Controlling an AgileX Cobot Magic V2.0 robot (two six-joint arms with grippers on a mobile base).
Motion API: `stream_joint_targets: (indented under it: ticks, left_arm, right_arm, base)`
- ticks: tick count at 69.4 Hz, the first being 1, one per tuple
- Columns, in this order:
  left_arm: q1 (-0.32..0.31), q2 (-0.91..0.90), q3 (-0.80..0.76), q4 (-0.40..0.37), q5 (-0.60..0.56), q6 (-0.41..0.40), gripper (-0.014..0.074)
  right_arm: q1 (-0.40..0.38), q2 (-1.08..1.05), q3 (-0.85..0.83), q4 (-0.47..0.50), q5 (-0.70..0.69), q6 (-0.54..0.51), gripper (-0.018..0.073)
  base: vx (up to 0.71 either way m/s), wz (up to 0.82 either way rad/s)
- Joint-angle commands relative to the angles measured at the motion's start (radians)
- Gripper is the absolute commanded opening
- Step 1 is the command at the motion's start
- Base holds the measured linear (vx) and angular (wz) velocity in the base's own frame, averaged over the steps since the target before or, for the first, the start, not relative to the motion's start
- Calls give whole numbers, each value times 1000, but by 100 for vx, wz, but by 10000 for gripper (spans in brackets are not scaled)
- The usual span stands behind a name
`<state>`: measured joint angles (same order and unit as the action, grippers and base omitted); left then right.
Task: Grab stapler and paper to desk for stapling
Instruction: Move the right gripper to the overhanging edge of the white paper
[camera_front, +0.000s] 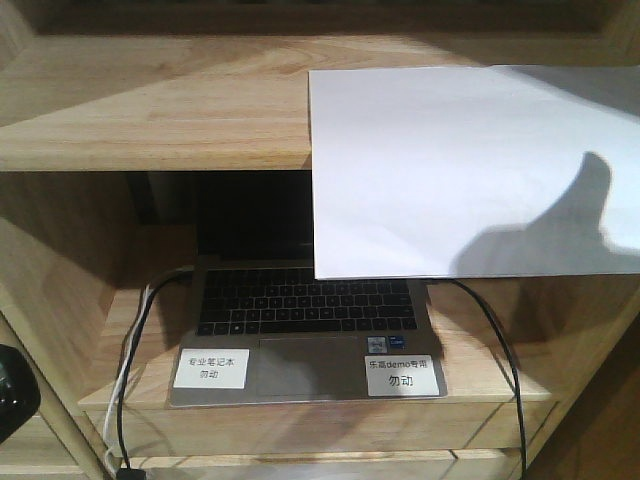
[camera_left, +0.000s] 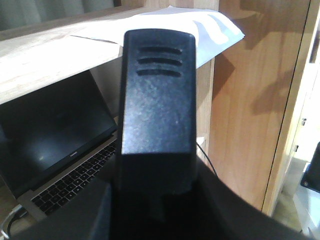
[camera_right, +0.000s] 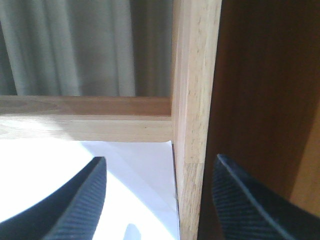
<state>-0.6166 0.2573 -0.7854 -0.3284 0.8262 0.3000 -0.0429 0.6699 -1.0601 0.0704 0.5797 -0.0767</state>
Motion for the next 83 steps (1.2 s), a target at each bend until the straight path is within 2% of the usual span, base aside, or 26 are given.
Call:
stream_joint_targets:
  ticks: [1,11,15,19,27,28,38,42,45,49,69,76,83]
  left_arm:
    - [-7,13,-28,-30,-111,-1,-6]
    - [-7,13,-28,-30,-111,-1,-6]
    - [-7,13,-28,-30,-111,-1,-6]
    - [-7,13,-28,-30,-111,-1,-6]
    - [-7,13,-28,-30,-111,-1,-6]
    - [-7,13,-28,-30,-111,-1,-6]
    - [-7,13,-28,-30,-111,-1,-6]
    - [-7,13,-28,-30,-111,-1,-6]
    - [-7,13,-28,-30,-111,-1,-6]
    - [-7,13,-28,-30,-111,-1,-6]
    - [-7,13,-28,-30,-110,-1,-6]
    - [-7,13,-28,-30,-110,-1,-6]
    - [-7,13,-28,-30,-110,-1,-6]
  right_arm:
    - [-7,9,-24,0,-74,-3,442]
    - [-7,9,-24,-1,-78,21,522]
    - [-7,9,-24,0,-86,77,582]
    - [-7,9,-24,0,-106,179,638]
    - [-7,9,-24,-2,-162,495,724]
    - [-7,9,-24,-4,-171,562,729]
    - [-7,9,-24,-35,-182,1071,717]
    - [-7,9,-24,-62,-182,1241,710]
    - [-7,6,-24,-82,-185,1310,701]
    - [-7,1,-24,-106,-191,1348,689]
    - [-7,-52,-8,-117,-194,1327,619]
    - [0,-88,50,-98,-210,1329,610]
    - [48,-143,139,-83,-223,1331,608]
  base:
    - [0,0]
    - [0,0]
    - [0,0]
    - [0,0]
    - [0,0]
    - [0,0]
    - [0,0]
    - [0,0]
    - [0,0]
    - [0,0]
    - [0,0]
    - [0,0]
    - [0,0]
